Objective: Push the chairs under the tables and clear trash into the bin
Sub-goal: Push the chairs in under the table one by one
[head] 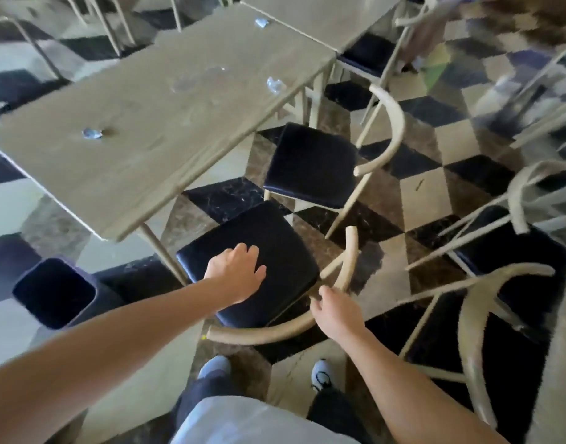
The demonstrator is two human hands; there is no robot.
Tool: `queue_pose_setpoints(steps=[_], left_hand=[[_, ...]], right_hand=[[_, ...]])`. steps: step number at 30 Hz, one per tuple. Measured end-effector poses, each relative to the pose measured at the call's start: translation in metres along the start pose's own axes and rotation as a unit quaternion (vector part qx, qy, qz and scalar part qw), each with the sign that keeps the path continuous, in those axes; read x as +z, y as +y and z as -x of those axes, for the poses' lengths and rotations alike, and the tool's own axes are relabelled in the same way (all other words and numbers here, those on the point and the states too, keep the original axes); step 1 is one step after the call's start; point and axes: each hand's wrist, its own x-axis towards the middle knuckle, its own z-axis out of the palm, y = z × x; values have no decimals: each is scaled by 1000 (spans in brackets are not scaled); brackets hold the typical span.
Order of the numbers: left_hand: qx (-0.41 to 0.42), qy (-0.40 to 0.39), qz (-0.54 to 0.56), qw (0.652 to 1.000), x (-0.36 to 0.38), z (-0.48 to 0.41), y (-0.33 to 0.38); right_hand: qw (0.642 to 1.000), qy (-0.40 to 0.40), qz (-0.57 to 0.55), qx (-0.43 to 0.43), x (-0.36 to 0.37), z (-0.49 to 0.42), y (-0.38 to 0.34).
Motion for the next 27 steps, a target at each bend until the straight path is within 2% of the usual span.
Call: queue_pose_setpoints(steps=[2,5,11,16,20,23,27], left_hand=[[-73,5,13,997,7,8,14],[-150,0,22,988,20,31,37],[-206,-10,30,978,47,63,86],[-196,-50,36,979,75,73,96],[-194,-39,28,980,96,73,95],[-222,-30,54,973,113,74,97],[-159,-35,10,987,148,73,99]], right_hand=[[997,-30,38,-66,-14,-13,28],[989,-47,74,-122,-37,-26,65],[976,-50,114,-181,-58,-42,88],[960,-61,137,-236,-47,-41,92],[934,-60,189,-298,-28,-54,95],[926,-50,210,-309,-16,-61,100],[908,-24,246,-339,4,-72,111]])
